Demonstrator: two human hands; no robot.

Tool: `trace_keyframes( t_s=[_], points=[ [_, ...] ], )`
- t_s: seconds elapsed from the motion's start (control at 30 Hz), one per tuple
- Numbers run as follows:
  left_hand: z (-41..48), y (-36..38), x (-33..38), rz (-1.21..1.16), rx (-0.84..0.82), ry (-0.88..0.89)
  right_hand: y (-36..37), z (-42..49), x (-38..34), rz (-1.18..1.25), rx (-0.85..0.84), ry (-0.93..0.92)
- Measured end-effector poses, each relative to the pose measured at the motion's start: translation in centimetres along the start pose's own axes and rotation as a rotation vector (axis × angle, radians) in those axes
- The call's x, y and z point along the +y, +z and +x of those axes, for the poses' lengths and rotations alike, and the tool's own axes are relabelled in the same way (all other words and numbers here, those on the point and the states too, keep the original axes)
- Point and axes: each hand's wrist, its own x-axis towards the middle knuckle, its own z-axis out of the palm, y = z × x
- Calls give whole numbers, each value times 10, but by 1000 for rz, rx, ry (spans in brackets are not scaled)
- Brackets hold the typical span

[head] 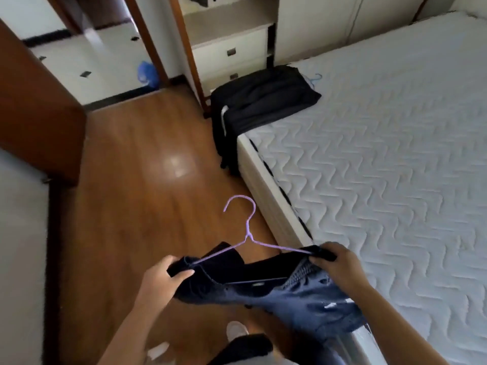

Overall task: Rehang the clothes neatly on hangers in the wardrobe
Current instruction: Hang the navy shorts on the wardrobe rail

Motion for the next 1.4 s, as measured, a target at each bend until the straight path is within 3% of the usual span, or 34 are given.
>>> trace_keyframes(
  t_s=[0.17,0.3,0.67,0.87,1.03,1.23,1.4],
  points=[
    [11,-60,-72,-44,98,-204,66,44,-84,-144,-221,-134],
    [54,-83,-75,-79,163,-226,92,93,-127,-202,-301,-166],
    [260,-158,12,-181,236,-305,105,315,-276,-135,-240,-250],
    [377,-221,59,-192,356,-303,104,432,-396,-173,-60,-449],
    [454,-268,52,-265,419,-364,139,501,-478,-167,-170,-537],
    [581,-331,44,-239,324,-305,181,581,-551,-117,-207,-400],
    [704,-397,70,-221,273,-190,184,660,-635,-130,-127,-369]
  ],
)
